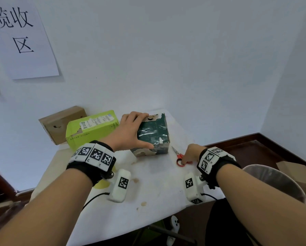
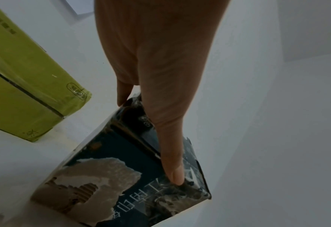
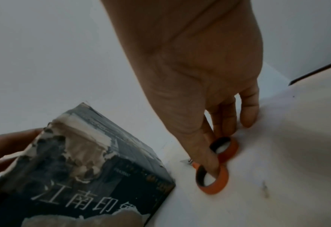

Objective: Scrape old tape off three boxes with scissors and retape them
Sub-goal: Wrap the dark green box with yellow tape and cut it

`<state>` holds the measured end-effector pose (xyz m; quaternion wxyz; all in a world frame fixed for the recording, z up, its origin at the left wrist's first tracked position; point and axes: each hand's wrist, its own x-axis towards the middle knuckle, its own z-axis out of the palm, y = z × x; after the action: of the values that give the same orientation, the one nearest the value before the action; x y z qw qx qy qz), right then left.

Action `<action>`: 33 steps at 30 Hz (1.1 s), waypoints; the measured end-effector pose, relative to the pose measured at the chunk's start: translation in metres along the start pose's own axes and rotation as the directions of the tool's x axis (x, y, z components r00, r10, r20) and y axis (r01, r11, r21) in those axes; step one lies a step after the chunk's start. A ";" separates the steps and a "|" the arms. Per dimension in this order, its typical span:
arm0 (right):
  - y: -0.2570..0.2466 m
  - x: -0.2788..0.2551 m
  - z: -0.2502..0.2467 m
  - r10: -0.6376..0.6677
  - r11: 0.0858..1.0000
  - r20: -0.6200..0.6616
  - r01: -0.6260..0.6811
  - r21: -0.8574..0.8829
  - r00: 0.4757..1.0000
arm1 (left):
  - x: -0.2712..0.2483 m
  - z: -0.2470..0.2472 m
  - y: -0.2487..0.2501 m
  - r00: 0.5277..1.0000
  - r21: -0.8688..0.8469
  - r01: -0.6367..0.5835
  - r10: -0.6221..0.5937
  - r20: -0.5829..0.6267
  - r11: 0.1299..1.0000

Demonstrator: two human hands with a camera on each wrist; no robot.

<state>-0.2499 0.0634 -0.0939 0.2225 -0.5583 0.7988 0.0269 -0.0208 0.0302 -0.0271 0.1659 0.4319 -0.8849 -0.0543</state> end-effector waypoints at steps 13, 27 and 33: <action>0.010 0.004 -0.014 0.105 0.239 -0.238 0.208 0.949 0.965 | -0.004 0.002 0.002 0.998 0.065 -0.025 0.022 0.056 0.998; -0.020 -0.037 -0.064 0.050 0.029 -0.587 0.586 0.810 0.808 | 0.000 -0.009 0.010 0.989 -0.009 0.065 -0.063 0.133 0.998; -0.028 -0.038 -0.059 -0.006 0.142 -0.691 0.684 0.715 0.723 | -0.001 -0.007 0.007 0.990 -0.015 0.056 -0.054 0.127 0.998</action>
<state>-0.2332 0.0691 -0.0210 0.2785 -0.4606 0.5022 -0.6768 -0.0231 0.0361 -0.0190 0.1120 0.4503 -0.8808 -0.0941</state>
